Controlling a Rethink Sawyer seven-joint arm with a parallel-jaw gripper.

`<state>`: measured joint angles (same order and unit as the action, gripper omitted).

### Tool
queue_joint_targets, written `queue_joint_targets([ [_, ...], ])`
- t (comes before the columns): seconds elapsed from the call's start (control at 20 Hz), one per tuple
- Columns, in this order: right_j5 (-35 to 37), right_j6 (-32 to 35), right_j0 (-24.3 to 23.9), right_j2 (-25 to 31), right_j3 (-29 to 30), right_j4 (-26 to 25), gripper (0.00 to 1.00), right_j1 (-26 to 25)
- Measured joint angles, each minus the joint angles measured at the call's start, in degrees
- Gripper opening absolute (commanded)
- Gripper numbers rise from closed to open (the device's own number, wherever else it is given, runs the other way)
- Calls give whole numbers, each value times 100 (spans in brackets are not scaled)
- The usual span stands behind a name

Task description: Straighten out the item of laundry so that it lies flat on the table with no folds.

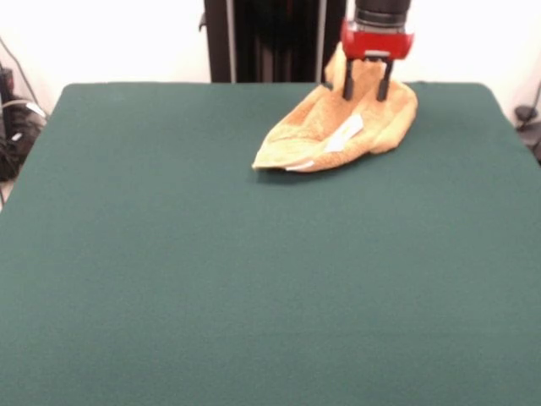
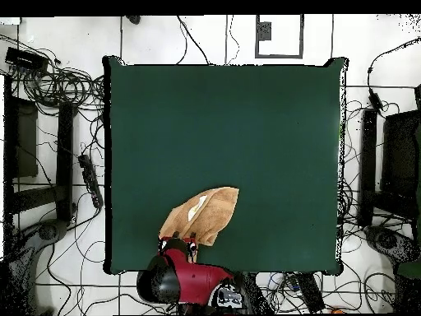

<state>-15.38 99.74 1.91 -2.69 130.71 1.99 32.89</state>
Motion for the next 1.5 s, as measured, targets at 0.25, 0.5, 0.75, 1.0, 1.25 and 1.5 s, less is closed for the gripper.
queue_joint_targets([
  [0.25,-1,1,1,10,37,83,100,0],
  [0.5,-60,94,0,112,86,232,100,-20],
  [0.75,-114,411,9,363,118,385,100,-81],
  [1.0,-189,919,123,558,121,509,100,-179],
  [1.25,-194,1145,296,605,122,510,100,-144],
  [1.5,-193,1208,394,637,121,510,100,-144],
])
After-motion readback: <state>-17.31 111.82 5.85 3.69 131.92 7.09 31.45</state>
